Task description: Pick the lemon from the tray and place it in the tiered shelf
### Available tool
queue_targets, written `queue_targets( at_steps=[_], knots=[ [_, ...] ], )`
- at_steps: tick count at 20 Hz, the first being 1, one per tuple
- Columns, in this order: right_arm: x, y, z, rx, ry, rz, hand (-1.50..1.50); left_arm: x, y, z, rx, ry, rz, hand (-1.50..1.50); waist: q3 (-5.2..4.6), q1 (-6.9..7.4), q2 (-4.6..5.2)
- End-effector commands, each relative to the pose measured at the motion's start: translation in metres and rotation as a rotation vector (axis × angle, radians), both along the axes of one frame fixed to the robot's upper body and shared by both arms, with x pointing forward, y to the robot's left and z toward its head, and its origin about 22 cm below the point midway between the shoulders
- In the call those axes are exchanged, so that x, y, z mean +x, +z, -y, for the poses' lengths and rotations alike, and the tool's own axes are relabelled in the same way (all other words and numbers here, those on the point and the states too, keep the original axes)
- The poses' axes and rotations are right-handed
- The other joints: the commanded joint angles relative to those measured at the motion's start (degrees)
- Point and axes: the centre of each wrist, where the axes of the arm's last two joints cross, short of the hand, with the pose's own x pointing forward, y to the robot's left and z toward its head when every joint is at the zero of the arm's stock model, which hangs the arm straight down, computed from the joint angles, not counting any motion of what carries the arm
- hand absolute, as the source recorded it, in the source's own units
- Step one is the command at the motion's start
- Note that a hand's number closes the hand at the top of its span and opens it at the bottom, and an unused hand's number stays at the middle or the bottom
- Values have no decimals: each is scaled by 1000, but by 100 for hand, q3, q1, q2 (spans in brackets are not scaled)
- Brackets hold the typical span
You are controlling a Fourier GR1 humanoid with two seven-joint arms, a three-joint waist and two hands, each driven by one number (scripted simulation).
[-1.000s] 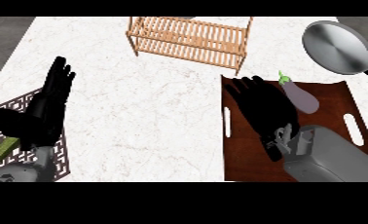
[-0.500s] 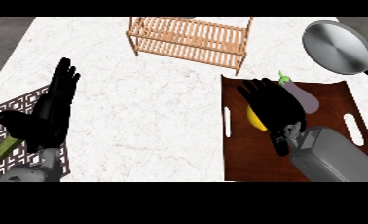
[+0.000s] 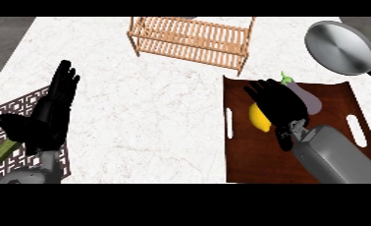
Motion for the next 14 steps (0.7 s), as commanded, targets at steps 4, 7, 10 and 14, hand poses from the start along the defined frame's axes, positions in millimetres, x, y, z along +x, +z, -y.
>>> queue_targets(
  at_steps=[4,7,10,14],
  knots=[
    [2,-21,-3,39,30,-13,-150,4,-2,-22,-5,1,-4,0,-2,-1,2],
    [1,-24,10,51,33,15,-150,-1,11,-2,-6,-1,1,0,-1,-9,-3],
    [-3,-48,4,33,33,-1,-150,12,10,1,-18,-1,-6,0,-1,-14,-1],
    [-2,-49,12,14,-9,-42,-150,-1,10,5,12,13,10,0,-1,-11,-5]
  ],
)
